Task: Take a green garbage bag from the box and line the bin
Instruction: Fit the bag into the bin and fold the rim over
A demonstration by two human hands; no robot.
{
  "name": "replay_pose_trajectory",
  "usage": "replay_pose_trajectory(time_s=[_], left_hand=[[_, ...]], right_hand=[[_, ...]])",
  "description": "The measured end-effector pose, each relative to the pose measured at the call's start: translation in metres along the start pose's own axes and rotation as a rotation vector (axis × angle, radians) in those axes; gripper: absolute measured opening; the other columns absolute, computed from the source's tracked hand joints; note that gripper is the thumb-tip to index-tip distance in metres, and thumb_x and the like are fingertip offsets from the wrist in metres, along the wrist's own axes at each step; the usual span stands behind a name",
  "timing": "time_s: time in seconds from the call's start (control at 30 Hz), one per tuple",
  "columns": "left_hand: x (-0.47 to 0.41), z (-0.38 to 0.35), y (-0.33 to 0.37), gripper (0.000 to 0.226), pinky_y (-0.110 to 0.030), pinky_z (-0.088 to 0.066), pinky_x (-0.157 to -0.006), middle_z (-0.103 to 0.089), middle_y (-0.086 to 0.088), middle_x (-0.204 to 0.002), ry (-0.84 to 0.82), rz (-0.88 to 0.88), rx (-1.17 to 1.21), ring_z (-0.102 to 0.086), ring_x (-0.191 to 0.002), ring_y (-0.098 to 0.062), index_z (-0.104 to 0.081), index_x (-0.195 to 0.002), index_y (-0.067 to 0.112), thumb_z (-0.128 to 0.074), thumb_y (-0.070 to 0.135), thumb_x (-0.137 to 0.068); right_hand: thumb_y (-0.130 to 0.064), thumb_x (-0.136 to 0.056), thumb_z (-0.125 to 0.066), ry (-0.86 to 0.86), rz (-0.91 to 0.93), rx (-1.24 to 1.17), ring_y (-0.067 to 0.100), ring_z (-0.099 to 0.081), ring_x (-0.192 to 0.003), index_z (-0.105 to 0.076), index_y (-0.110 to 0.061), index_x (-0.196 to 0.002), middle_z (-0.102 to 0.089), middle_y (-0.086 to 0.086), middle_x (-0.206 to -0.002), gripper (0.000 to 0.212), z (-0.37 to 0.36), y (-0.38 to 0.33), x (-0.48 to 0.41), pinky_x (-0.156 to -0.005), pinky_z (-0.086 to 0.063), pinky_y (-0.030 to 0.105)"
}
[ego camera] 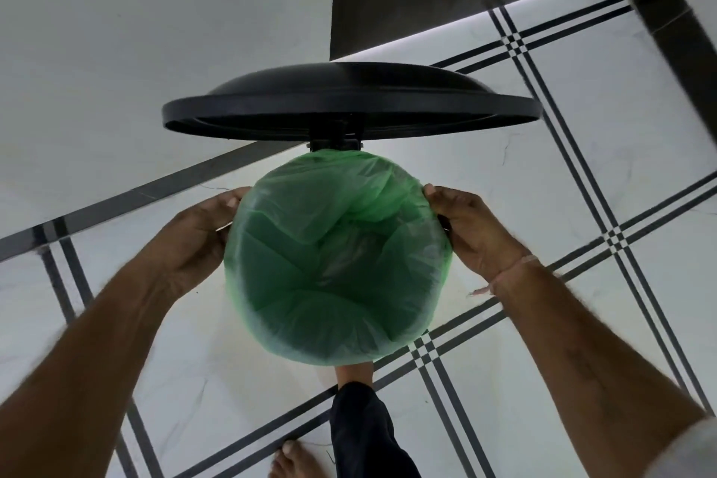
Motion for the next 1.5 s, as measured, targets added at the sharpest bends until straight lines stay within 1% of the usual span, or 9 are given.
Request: replay_pose_trajectory(time_s=[0.3,0.43,0.53,0.73,0.9,1.07,1.17,1.33,1.5], left_hand=[[0.008,-0.001,-0.019,0.047,-0.026,-0.063,-0.069,-0.08,0.004,-0.078,0.161,0.003,0.151,-0.075,-0.072,-0.009,-0.083,-0.07,0.021,-0.054,0.035,-0.104],[0.032,0.004,-0.047,0.037,-0.044,-0.05,-0.106,-0.077,-0.002,-0.112,0.206,-0.022,0.225,-0.064,-0.11,-0.021,-0.082,-0.105,0.02,-0.047,0.029,-0.107],[0.041,0.005,-0.063,0.037,-0.052,-0.046,-0.112,-0.064,-0.016,-0.141,0.204,-0.098,0.191,-0.059,-0.126,-0.035,-0.067,-0.133,0.011,-0.044,0.013,-0.103],[0.061,0.02,-0.057,0.01,-0.027,-0.051,-0.077,-0.073,0.004,-0.092,0.539,-0.1,0.124,-0.064,-0.09,-0.016,-0.074,-0.095,0.019,-0.066,0.016,-0.099],[0.07,0.028,-0.05,0.009,-0.022,-0.058,-0.058,-0.074,-0.003,-0.089,0.599,-0.073,0.17,-0.069,-0.074,-0.014,-0.072,-0.091,0.013,-0.071,0.004,-0.093],[0.076,0.021,-0.062,0.009,-0.028,-0.062,-0.069,-0.076,-0.003,-0.091,0.666,-0.008,0.314,-0.071,-0.078,-0.017,-0.073,-0.09,0.013,-0.074,0.02,-0.094],[0.085,0.013,-0.073,0.015,-0.027,-0.063,-0.071,-0.077,-0.005,-0.096,0.649,-0.062,0.346,-0.073,-0.081,-0.018,-0.075,-0.105,0.01,-0.061,0.005,-0.101],[0.081,0.019,-0.098,0.016,-0.025,-0.064,-0.064,-0.074,-0.006,-0.084,0.669,0.033,0.442,-0.068,-0.075,-0.021,-0.07,-0.088,0.015,-0.07,0.0,-0.094],[0.083,0.017,-0.116,0.009,-0.039,-0.063,-0.088,-0.076,-0.007,-0.099,0.608,0.077,0.436,-0.07,-0.09,-0.023,-0.074,-0.096,0.017,-0.074,0.009,-0.092]], right_hand=[[-0.035,-0.097,-0.065,0.059,-0.074,-0.07,0.025,-0.076,-0.089,-0.074,0.002,-0.111,-0.078,0.015,-0.099,0.041,0.003,0.017,0.004,-0.077,-0.063,0.034],[-0.034,-0.106,-0.053,0.113,-0.002,0.086,0.011,-0.075,-0.097,-0.076,-0.014,-0.118,-0.081,-0.002,-0.104,0.033,0.017,0.017,0.038,-0.078,-0.058,0.028],[-0.012,-0.104,-0.057,0.102,0.009,0.017,0.012,-0.076,-0.09,-0.075,-0.005,-0.116,-0.082,0.001,-0.097,0.023,0.016,0.027,0.055,-0.075,-0.059,0.024],[-0.009,-0.099,-0.063,0.278,-0.059,0.103,0.007,-0.063,-0.071,-0.072,-0.019,-0.085,-0.07,-0.004,-0.078,0.02,0.021,0.017,0.055,-0.068,-0.045,0.026],[0.003,-0.099,-0.056,0.239,-0.089,0.066,0.013,-0.06,-0.07,-0.072,-0.011,-0.091,-0.067,0.003,-0.079,0.023,0.017,0.02,0.056,-0.069,-0.052,0.023],[-0.012,-0.1,-0.065,0.369,-0.105,0.048,0.014,-0.058,-0.067,-0.067,-0.013,-0.078,-0.064,0.004,-0.076,0.022,0.019,0.024,0.058,-0.07,-0.053,0.029],[-0.006,-0.101,-0.062,0.384,-0.117,-0.011,0.014,-0.063,-0.067,-0.071,-0.011,-0.085,-0.068,0.004,-0.079,0.019,0.017,0.032,0.068,-0.062,-0.058,0.024],[-0.009,-0.095,-0.071,0.387,-0.14,-0.144,0.02,-0.064,-0.074,-0.074,-0.008,-0.087,-0.071,0.007,-0.079,0.009,0.022,0.038,0.072,-0.075,-0.06,0.032],[-0.026,-0.094,-0.074,0.477,-0.146,-0.185,0.025,-0.067,-0.086,-0.067,0.003,-0.104,-0.072,0.014,-0.1,0.031,0.017,0.053,0.086,-0.088,-0.061,0.046]])
Point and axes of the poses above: each hand's wrist, its own x-axis away from the middle knuckle, its own z-axis out of the back of the hand, y = z × x, the point moved 10 cm from there along -x, towards the middle knuckle
